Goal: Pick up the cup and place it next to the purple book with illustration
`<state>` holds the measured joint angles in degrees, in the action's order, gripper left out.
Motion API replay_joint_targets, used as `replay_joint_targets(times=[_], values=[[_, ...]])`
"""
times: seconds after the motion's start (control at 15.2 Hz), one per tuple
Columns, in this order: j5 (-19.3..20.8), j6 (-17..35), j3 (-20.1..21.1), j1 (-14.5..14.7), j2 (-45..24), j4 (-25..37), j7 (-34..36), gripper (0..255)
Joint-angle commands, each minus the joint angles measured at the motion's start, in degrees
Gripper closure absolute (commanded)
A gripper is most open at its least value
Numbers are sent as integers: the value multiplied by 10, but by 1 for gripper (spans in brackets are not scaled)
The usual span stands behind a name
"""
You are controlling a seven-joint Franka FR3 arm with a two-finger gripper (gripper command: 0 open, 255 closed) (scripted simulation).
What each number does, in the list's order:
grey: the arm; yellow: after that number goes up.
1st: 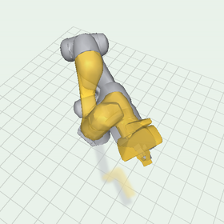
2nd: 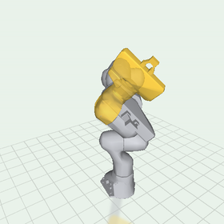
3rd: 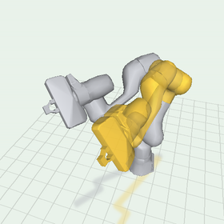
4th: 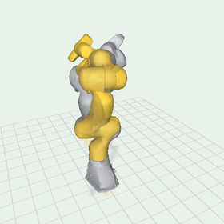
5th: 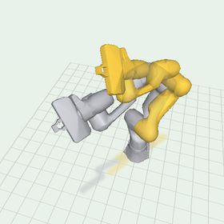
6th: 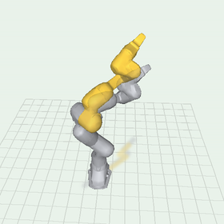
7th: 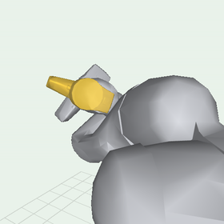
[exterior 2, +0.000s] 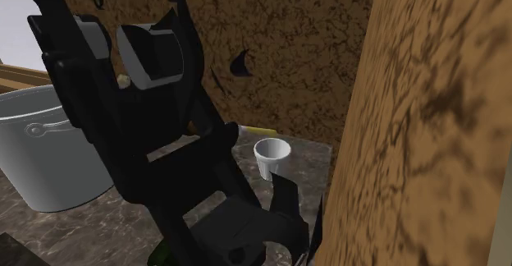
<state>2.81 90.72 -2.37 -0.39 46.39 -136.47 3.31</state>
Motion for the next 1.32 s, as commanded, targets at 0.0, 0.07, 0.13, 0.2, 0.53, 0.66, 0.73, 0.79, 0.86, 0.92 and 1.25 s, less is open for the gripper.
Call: replay_joint_targets(times=[0.0, 0.07, 0.13, 0.2, 0.53, 0.66, 0.73, 0.79, 0.86, 0.92, 1.25], values=[[0, 0, 0, 0, 0, 0, 0, 0], [-4, 17, -1, 2, -18, 1, 0, 0], [-7, 34, -3, 4, -37, 3, -1, 0], [-11, 51, -4, 7, -57, 6, -2, 0], [-32, 127, -10, 19, -158, 30, -10, 0], [-42, 153, -12, 24, -200, 46, -14, 0], [-47, 166, -13, 27, -222, 55, -17, 0], [-52, 177, -14, 29, -243, 64, -20, 0], [-58, 188, -15, 32, -265, 75, -23, 0], [-64, 199, -16, 34, -286, 86, -26, 0], [-95, 240, -18, 44, -395, 152, -44, 0]])
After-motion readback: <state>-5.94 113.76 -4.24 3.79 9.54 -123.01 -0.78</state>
